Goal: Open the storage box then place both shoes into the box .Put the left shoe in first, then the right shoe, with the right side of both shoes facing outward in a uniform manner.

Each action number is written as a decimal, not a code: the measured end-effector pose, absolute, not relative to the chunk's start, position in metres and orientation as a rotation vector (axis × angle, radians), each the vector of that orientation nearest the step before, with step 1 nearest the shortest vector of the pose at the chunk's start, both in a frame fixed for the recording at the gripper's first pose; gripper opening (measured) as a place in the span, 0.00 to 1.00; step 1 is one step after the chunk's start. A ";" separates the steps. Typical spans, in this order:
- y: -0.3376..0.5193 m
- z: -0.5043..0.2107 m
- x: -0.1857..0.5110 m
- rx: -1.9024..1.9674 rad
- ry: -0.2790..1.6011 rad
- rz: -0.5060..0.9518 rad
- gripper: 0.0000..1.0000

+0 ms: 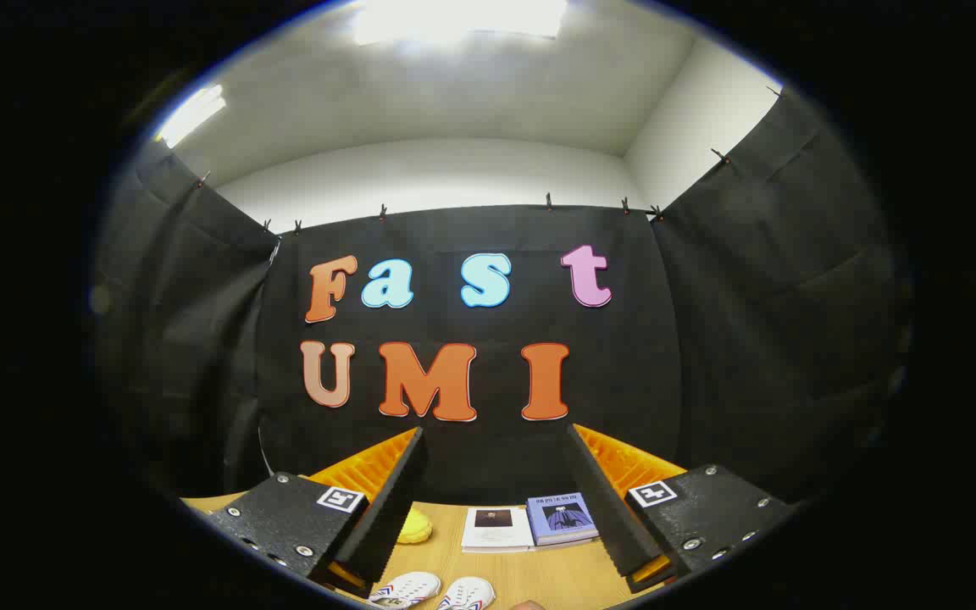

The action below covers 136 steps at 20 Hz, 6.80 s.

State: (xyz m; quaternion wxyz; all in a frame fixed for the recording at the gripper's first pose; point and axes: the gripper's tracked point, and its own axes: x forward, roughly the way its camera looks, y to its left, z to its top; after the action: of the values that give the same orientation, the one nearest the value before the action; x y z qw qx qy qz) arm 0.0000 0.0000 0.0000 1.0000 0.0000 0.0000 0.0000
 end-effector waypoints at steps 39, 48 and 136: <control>0.206 -0.202 -0.010 0.233 0.510 0.481 0.98; 0.266 -0.306 -0.026 0.522 0.902 0.600 0.96; 0.527 -0.201 0.010 0.936 0.908 0.815 0.12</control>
State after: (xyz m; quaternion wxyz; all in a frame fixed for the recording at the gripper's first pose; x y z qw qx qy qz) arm 0.0101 0.5273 -0.2009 0.7187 0.4233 0.4106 0.3684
